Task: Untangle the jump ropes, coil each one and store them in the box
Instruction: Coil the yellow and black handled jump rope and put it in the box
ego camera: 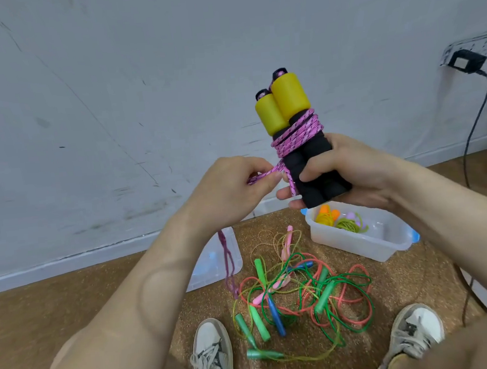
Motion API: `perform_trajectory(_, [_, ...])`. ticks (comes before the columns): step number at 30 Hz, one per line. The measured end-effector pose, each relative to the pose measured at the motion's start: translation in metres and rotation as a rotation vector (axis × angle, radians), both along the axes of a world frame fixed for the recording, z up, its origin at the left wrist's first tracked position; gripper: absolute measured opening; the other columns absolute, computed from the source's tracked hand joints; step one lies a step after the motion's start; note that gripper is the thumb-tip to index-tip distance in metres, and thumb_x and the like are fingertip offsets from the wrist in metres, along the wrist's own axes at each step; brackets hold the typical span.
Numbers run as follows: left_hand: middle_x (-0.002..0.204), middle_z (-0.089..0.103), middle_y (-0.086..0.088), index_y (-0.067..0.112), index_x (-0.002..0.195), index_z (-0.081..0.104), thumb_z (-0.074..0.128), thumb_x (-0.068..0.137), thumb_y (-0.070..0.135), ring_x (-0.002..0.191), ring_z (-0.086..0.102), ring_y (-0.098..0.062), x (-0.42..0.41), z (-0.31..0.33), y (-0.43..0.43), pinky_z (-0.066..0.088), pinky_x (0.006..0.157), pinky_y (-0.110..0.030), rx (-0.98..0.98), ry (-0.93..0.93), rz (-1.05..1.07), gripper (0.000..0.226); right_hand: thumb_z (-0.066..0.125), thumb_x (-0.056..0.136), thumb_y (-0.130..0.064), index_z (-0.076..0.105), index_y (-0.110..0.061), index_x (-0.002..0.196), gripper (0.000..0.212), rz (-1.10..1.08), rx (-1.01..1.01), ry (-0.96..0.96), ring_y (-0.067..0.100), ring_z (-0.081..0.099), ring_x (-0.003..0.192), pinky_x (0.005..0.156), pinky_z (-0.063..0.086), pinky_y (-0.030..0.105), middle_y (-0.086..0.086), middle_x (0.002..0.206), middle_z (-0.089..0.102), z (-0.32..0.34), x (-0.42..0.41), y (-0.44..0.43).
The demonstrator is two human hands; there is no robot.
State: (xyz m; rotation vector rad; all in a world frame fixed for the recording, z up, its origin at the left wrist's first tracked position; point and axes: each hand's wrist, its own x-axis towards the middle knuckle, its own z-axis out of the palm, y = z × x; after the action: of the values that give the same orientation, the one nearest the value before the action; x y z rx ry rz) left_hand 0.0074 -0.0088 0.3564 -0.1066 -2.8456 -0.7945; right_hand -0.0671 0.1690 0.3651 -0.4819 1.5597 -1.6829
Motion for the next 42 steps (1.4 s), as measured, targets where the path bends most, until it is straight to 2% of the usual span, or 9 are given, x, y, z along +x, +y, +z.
perform_trajectory(4, [0.054,0.037,0.000,0.019,0.068,0.043,0.051,0.093,0.027,0.061,0.037,-0.025,0.005,0.010,0.003,0.027,0.054,-0.035,-0.348,0.067,-0.035,0.027,0.049,0.080,0.016,0.051,-0.004,0.098,0.027,-0.052,0.135,0.166,0.029,0.061,0.064,0.060,0.055,0.036,0.014,0.075,0.057,-0.002,0.002,-0.007])
perform_trajectory(7, [0.068,0.052,0.002,0.025,0.080,0.053,0.050,0.089,0.023,0.071,0.046,-0.026,0.007,0.015,0.011,0.029,0.060,-0.033,-0.443,0.107,-0.029,0.010,0.055,0.081,0.005,0.046,-0.010,0.113,0.037,-0.105,0.400,0.469,0.026,0.065,0.065,0.053,0.050,0.035,0.012,0.083,0.059,-0.011,0.000,-0.018])
perform_trajectory(12, [0.082,0.068,0.008,0.032,0.101,0.071,0.056,0.087,0.021,0.078,0.057,-0.016,0.009,0.018,0.015,0.044,0.070,-0.033,-0.330,0.129,-0.049,0.023,0.054,0.079,-0.006,0.034,-0.009,0.106,0.034,-0.057,0.933,1.080,0.033,0.051,0.071,0.050,0.032,0.034,0.012,0.084,0.049,-0.025,-0.005,-0.027])
perform_trajectory(16, [0.082,0.065,0.006,0.029,0.095,0.074,0.061,0.087,0.025,0.080,0.058,-0.018,0.007,0.018,0.008,0.046,0.073,-0.038,-0.328,0.120,-0.087,0.015,0.055,0.083,-0.011,0.033,-0.011,0.096,0.025,0.095,1.034,1.242,0.028,0.042,0.069,0.051,0.027,0.032,0.004,0.075,0.033,-0.024,0.007,-0.034])
perform_trajectory(22, [0.076,0.072,0.006,0.024,0.083,0.078,0.076,0.075,0.029,0.073,0.061,-0.008,0.007,0.011,-0.011,0.044,0.064,-0.024,-0.088,0.080,-0.078,0.009,0.051,0.085,-0.009,0.051,-0.011,0.112,0.027,0.332,1.033,1.538,0.028,0.048,0.071,0.054,0.031,0.031,0.004,0.078,0.045,-0.010,0.022,-0.036])
perform_trajectory(26, [0.072,0.072,0.002,0.020,0.075,0.077,0.079,0.073,0.025,0.068,0.061,-0.007,0.005,0.013,-0.015,0.046,0.065,-0.025,0.179,-0.064,-0.024,0.006,0.051,0.083,-0.009,0.053,-0.016,0.111,0.030,0.405,0.948,1.592,0.026,0.046,0.069,0.045,0.025,0.028,0.007,0.085,0.055,-0.001,0.021,-0.030])
perform_trajectory(30, [0.064,0.064,-0.002,0.015,0.076,0.073,0.072,0.081,0.033,0.055,0.047,-0.002,0.002,0.016,-0.019,0.038,0.054,-0.018,0.144,-0.179,-0.041,0.019,0.056,0.082,-0.019,0.048,-0.021,0.108,0.026,0.338,1.007,1.575,0.029,0.053,0.079,0.051,0.027,0.032,0.000,0.082,0.046,0.003,0.019,-0.025])
perform_trajectory(36, [0.058,0.055,0.001,0.015,0.072,0.069,0.070,0.082,0.037,0.053,0.045,-0.007,0.000,0.009,-0.015,0.038,0.054,-0.023,0.199,-0.259,-0.048,0.024,0.058,0.078,-0.016,0.060,-0.016,0.090,0.012,0.465,1.033,1.328,0.027,0.058,0.079,0.059,0.042,0.032,0.005,0.082,0.062,0.009,0.007,-0.011])
perform_trajectory(42, [0.050,0.054,0.011,0.011,0.071,0.074,0.080,0.072,0.029,0.050,0.044,-0.003,0.000,0.009,-0.005,0.035,0.051,-0.016,0.245,-0.321,-0.118,0.020,0.061,0.080,-0.014,0.040,-0.017,0.066,0.025,0.663,1.003,1.361,0.012,0.041,0.051,0.045,0.030,0.026,0.000,0.062,0.046,0.003,0.023,-0.019])
